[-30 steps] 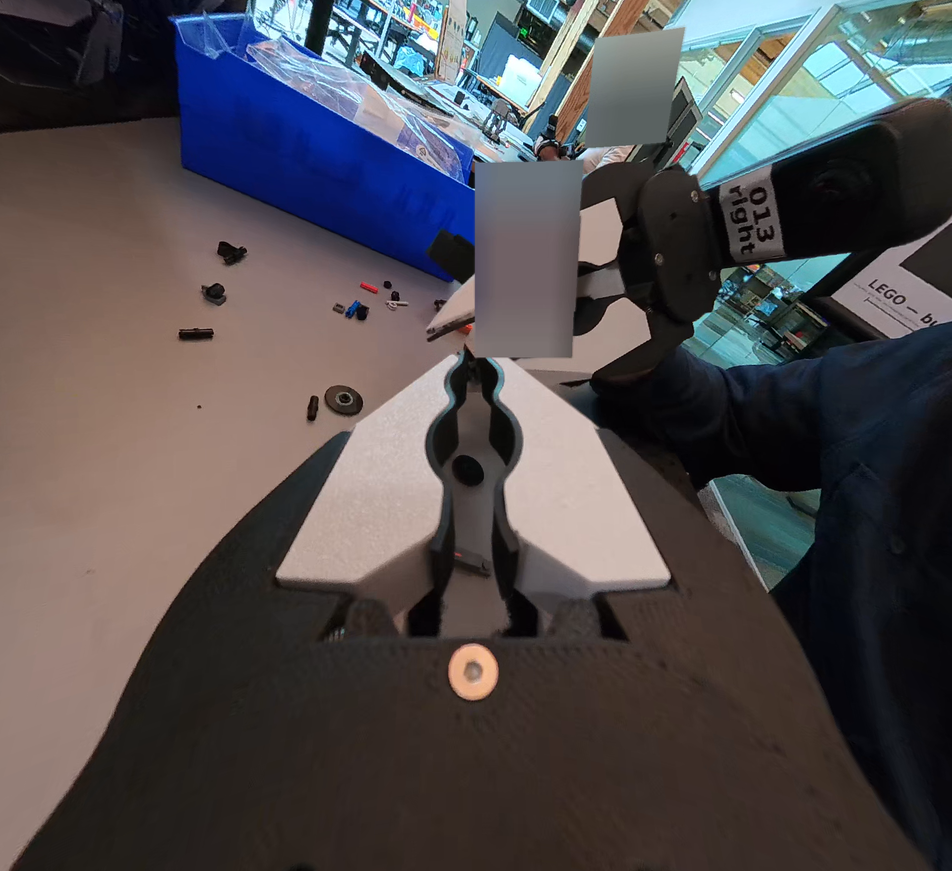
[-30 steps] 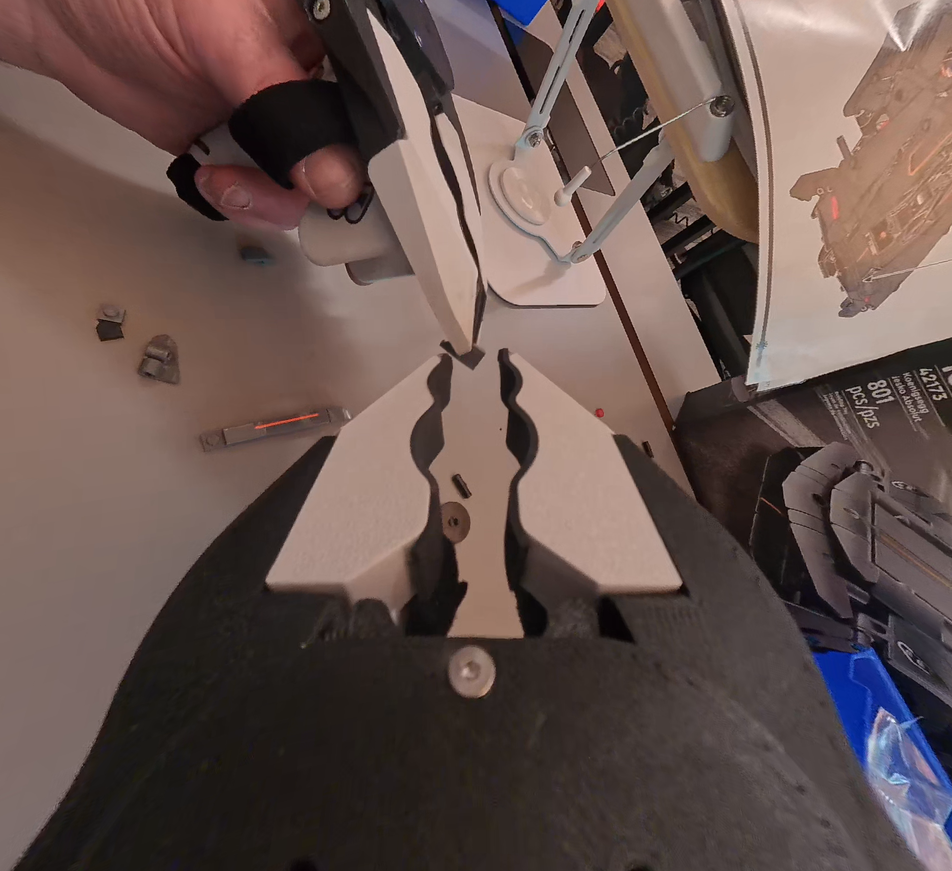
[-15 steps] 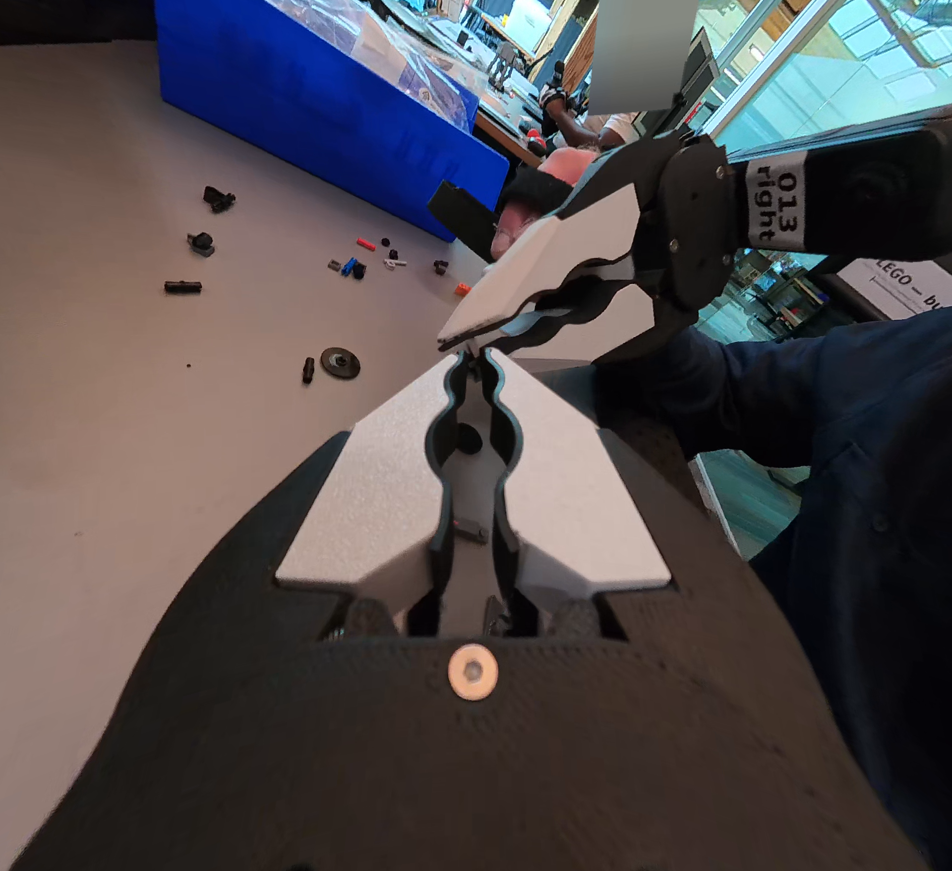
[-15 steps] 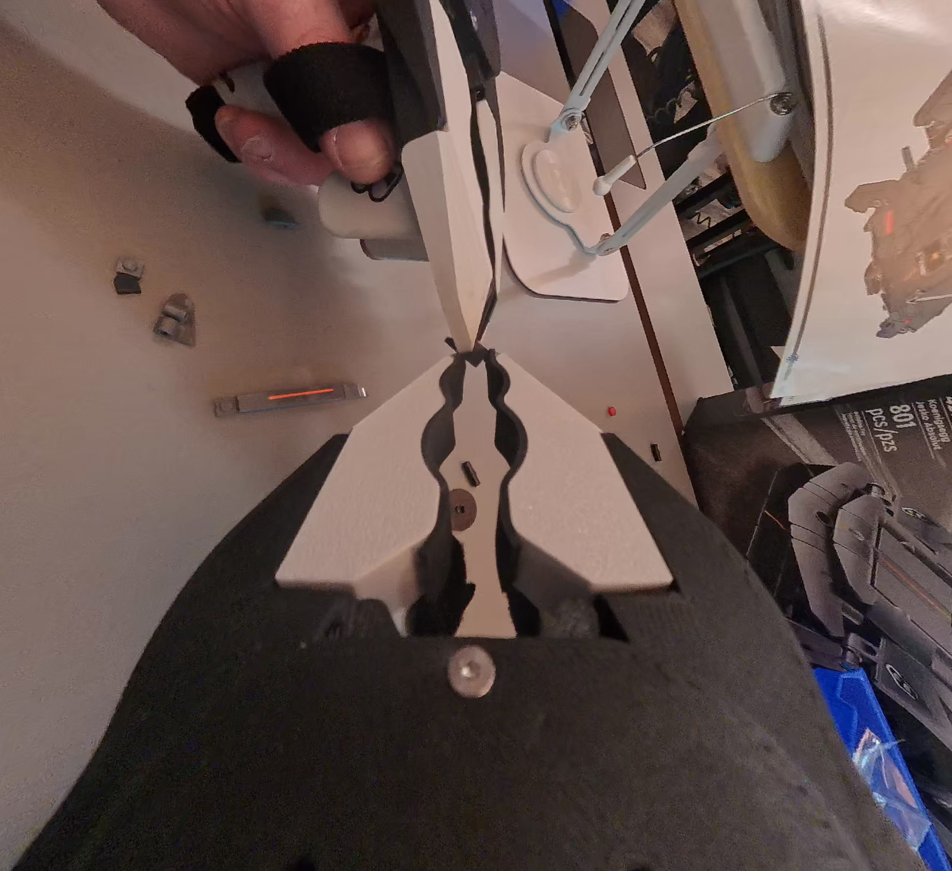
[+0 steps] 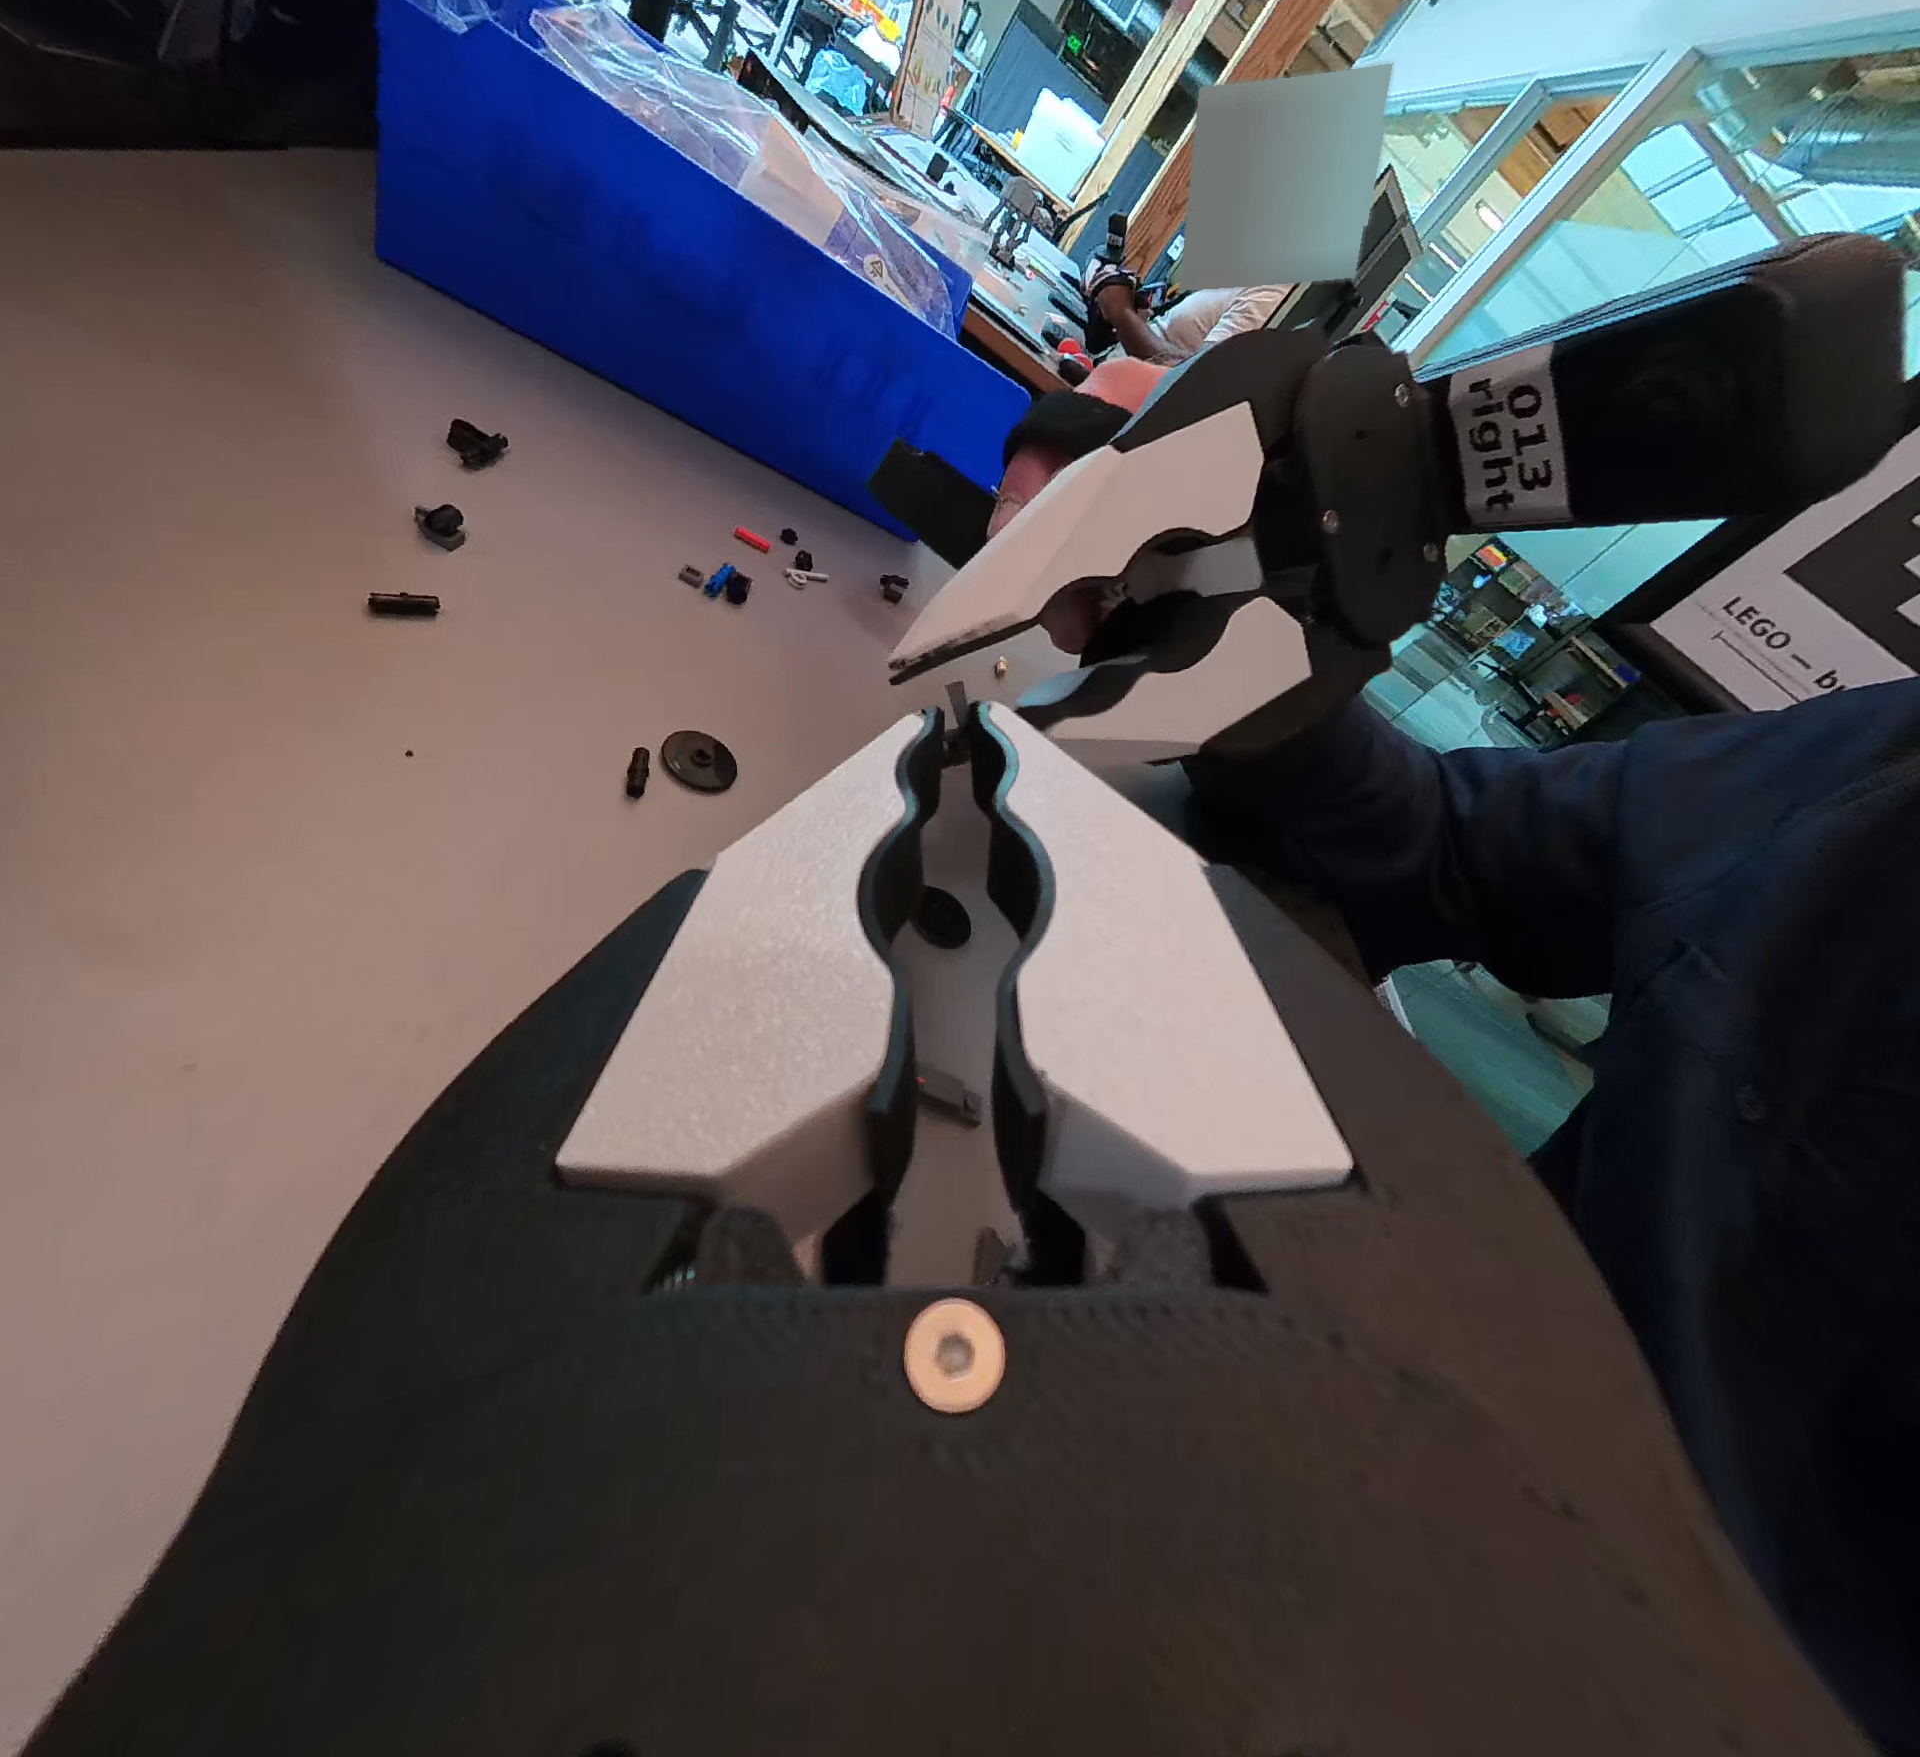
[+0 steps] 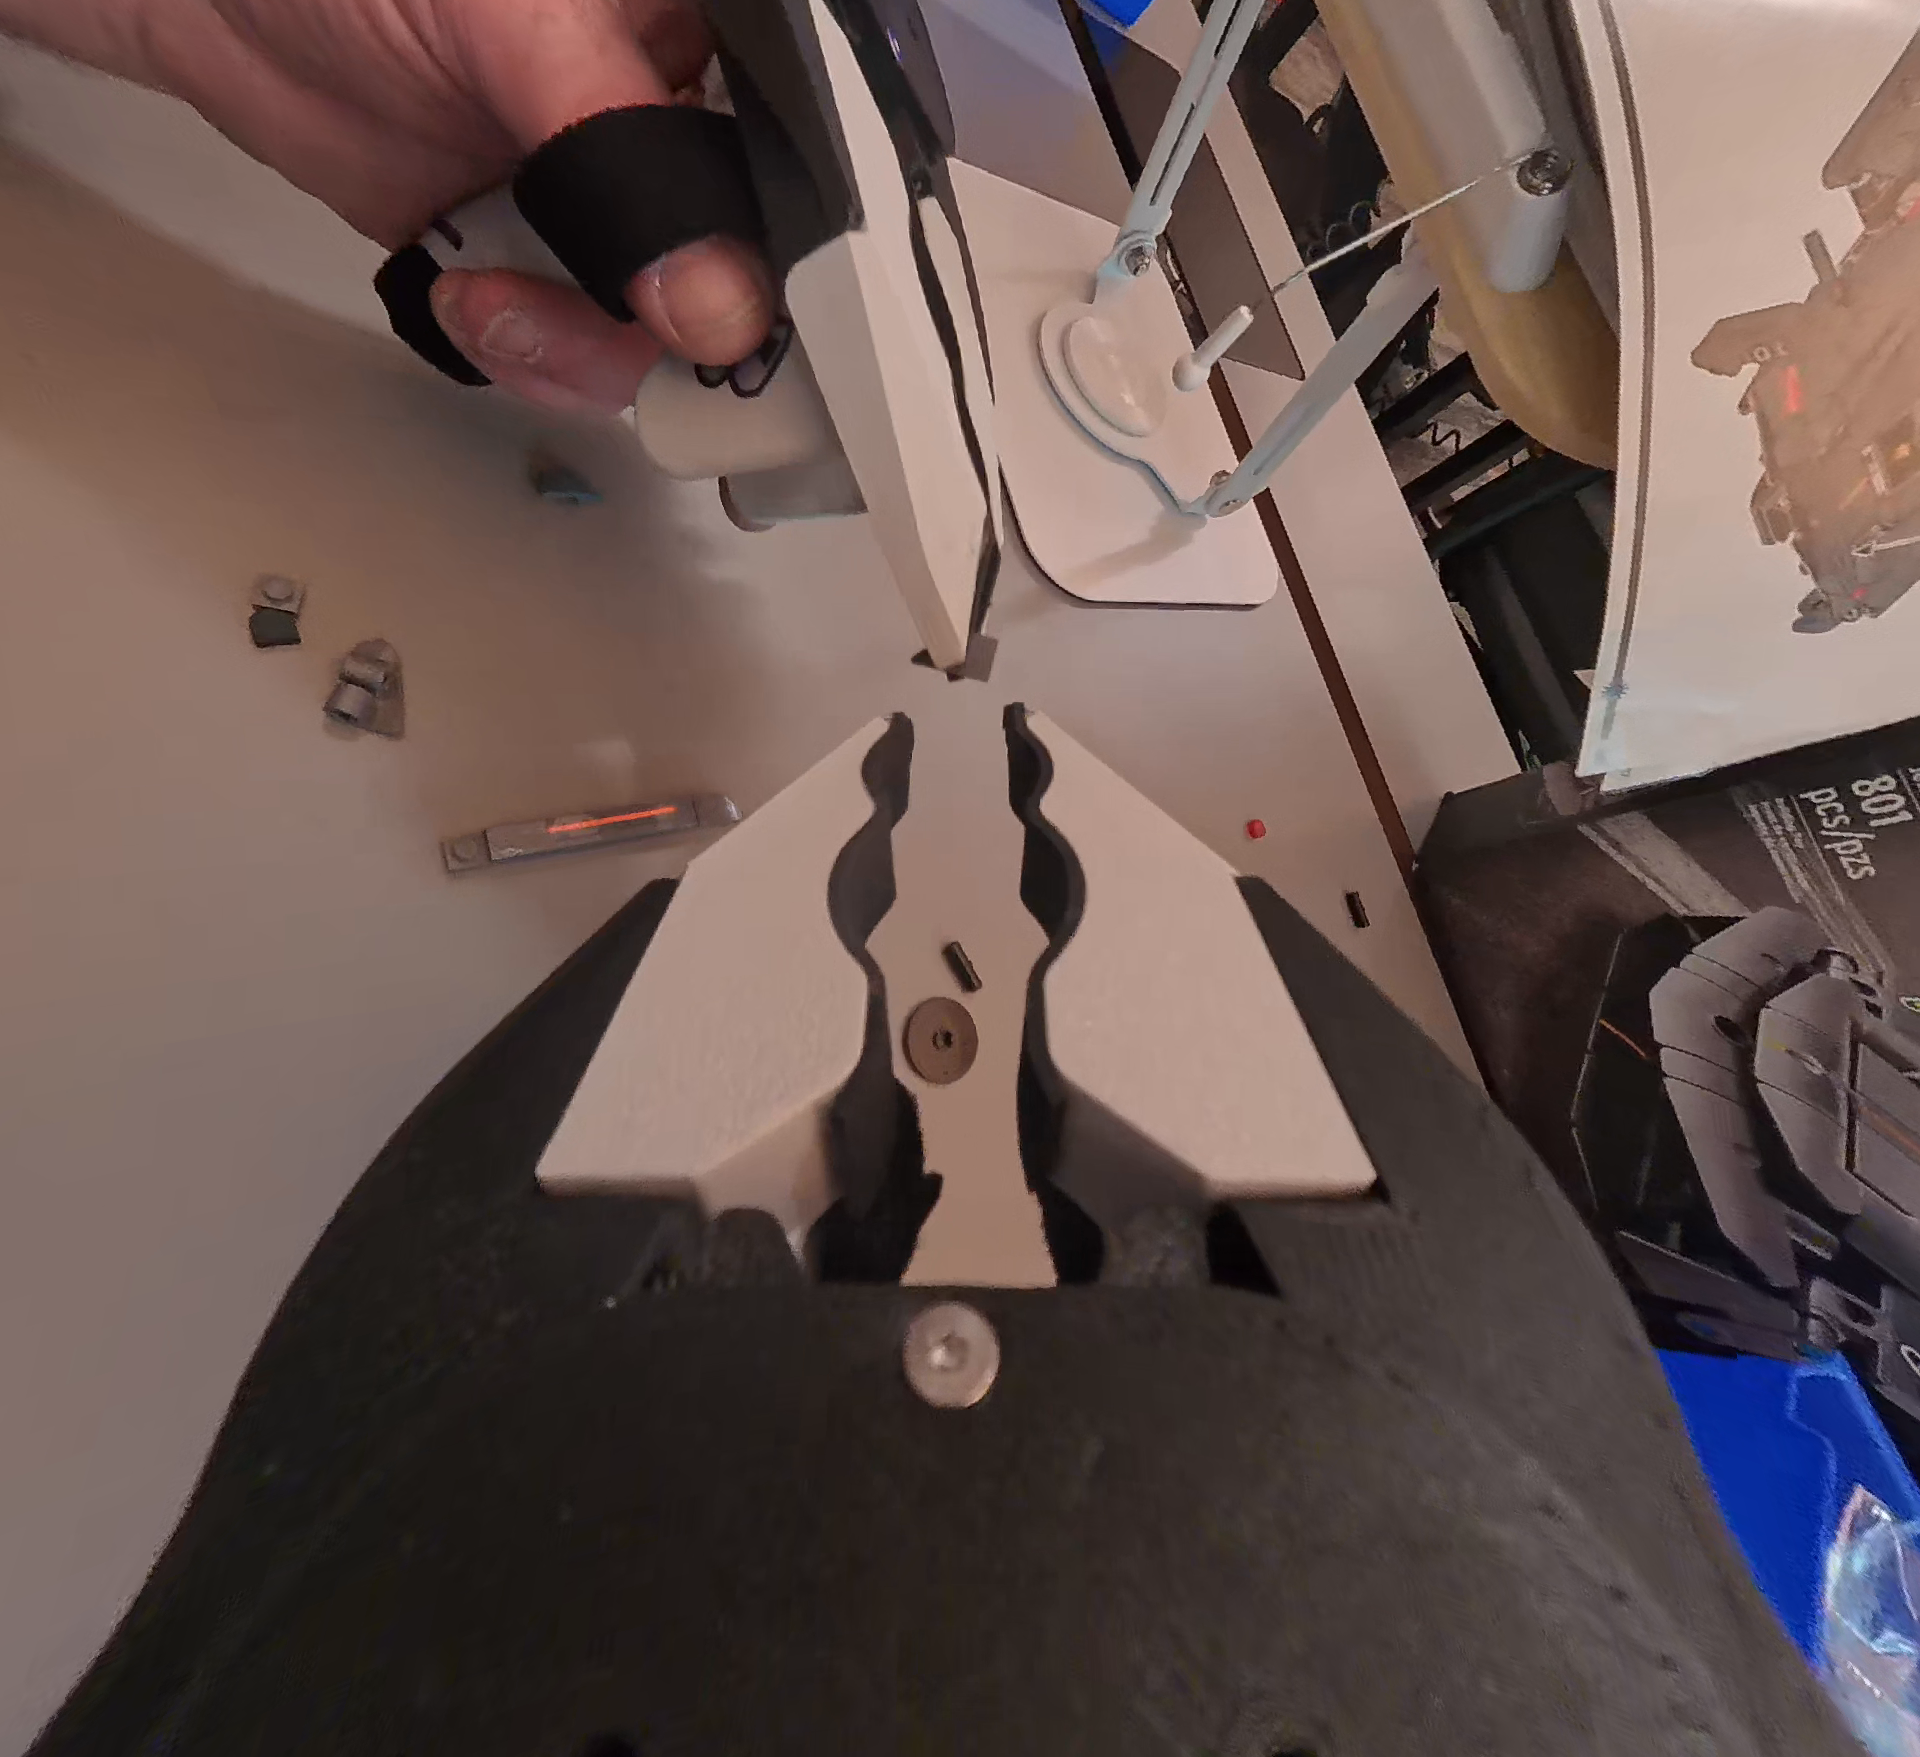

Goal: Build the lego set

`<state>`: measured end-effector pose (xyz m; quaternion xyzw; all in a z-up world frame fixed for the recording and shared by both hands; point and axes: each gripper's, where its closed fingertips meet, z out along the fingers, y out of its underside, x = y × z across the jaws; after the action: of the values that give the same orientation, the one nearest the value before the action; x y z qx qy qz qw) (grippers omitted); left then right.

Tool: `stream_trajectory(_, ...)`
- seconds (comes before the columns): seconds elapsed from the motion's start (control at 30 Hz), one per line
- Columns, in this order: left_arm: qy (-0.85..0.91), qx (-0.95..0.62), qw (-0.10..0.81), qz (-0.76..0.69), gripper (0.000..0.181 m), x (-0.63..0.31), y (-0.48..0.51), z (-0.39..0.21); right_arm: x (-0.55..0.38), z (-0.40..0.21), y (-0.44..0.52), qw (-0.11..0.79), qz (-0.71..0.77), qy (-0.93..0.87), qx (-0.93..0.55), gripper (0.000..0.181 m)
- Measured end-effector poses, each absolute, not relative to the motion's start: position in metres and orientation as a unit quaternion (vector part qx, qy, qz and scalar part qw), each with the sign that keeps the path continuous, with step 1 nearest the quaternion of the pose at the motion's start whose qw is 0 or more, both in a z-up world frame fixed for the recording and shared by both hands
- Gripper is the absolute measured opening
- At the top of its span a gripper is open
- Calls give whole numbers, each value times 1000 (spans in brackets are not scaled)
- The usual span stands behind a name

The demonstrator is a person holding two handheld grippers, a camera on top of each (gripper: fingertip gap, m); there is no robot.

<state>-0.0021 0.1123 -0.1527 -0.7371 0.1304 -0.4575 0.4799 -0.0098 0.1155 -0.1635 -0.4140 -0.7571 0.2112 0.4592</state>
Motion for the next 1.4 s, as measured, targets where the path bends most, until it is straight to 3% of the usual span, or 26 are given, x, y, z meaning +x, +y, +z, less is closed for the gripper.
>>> stream_trajectory(0.5, 147, -756, 459, -443, 4, 5, 111, -163, -9, -172, 112, 438, 211, -769, -415, 13)
stream_trajectory(0.87, 193, -842, 389, -320, 9, -13, 103, -209, 28, -234, 74, 223, 226, -866, -385, 13)
stream_trajectory(1.4, 300, -878, 306, -213, 12, -1, 87, -251, 33, -257, 49, 170, 216, -893, -358, 13)
